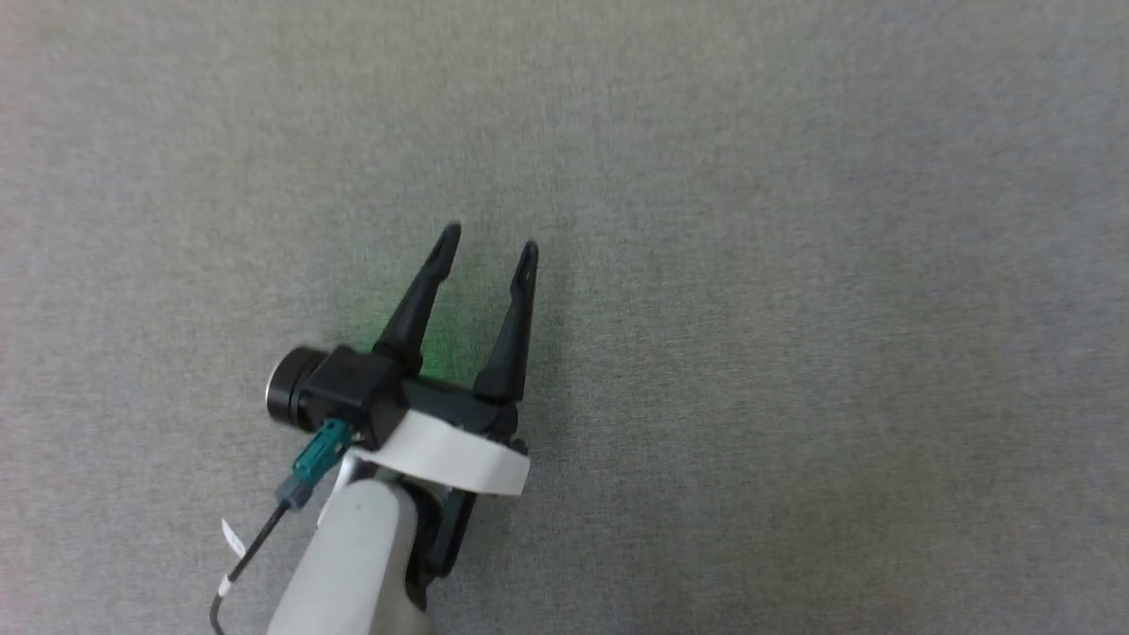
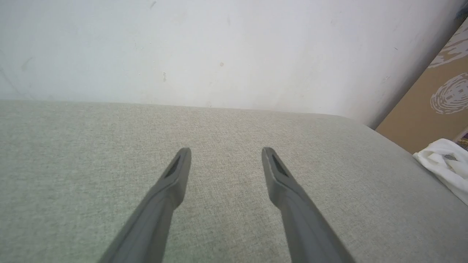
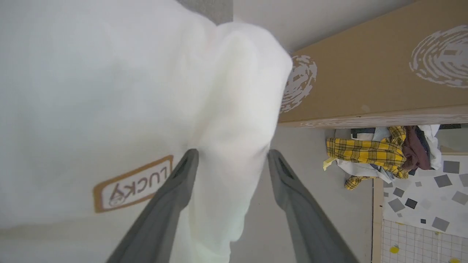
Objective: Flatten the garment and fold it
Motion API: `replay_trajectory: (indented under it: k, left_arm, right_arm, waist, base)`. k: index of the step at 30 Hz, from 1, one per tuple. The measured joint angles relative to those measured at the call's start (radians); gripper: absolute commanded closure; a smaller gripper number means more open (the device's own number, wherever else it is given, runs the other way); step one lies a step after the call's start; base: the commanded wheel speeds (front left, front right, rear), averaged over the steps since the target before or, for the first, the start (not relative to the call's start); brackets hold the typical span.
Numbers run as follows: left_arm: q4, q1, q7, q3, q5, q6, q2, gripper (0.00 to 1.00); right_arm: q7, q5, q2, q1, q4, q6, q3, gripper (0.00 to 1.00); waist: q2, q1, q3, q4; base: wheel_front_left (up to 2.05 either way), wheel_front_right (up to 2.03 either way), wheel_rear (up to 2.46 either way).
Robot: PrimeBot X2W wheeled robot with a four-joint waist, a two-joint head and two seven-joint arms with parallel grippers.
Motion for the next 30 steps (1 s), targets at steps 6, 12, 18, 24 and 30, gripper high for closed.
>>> replay_trajectory:
  k: [6, 12, 18, 24, 30]
  left_arm:
    - [0.004, 0.065, 0.0, 0.021, -0.027, 0.009, 0.0, 0.0]
    - [-0.003, 0.118, 0.0, 0.072, -0.035, 0.023, 0.0, 0.0]
    - [0.006, 0.19, 0.0, 0.158, -0.046, 0.062, 0.001, 0.0]
    - [0.003, 0.246, 0.0, 0.196, -0.037, 0.066, 0.0, 0.0]
    - [-0.003, 0.293, 0.0, 0.202, -0.031, 0.074, 0.0, 0.0]
  right_arm:
    - [-0.003, 0.036, 0.046, -0.071, -0.095, 0.0, -0.016, 0.0]
    - [-0.105, 0.077, 0.108, -0.077, -0.285, 0.0, -0.042, 0.0]
    - [-0.196, 0.06, 0.286, 0.018, -0.511, 0.0, -0.118, 0.0]
    - [-0.235, 0.015, 0.502, 0.213, -0.709, 0.0, -0.225, 0.0]
    - [-0.241, -0.024, 0.677, 0.408, -0.824, 0.0, -0.249, 0.0]
  waist:
    - [0.0, -0.0002, -0.097, -0.008]
    - [0.0, -0.0003, -0.211, -0.014]
    - [0.0, -0.0004, -0.314, -0.01]
    - [0.0, -0.0004, -0.393, 0.007]
    - [0.0, -0.0002, -0.434, 0.033]
  base:
    - [0.0, 0.0, 0.0]
    - [0.0, 0.0, 0.0]
    - [0.0, 0.0, 0.0]
    - [0.0, 0.0, 0.0]
    - [0.0, 0.0, 0.0]
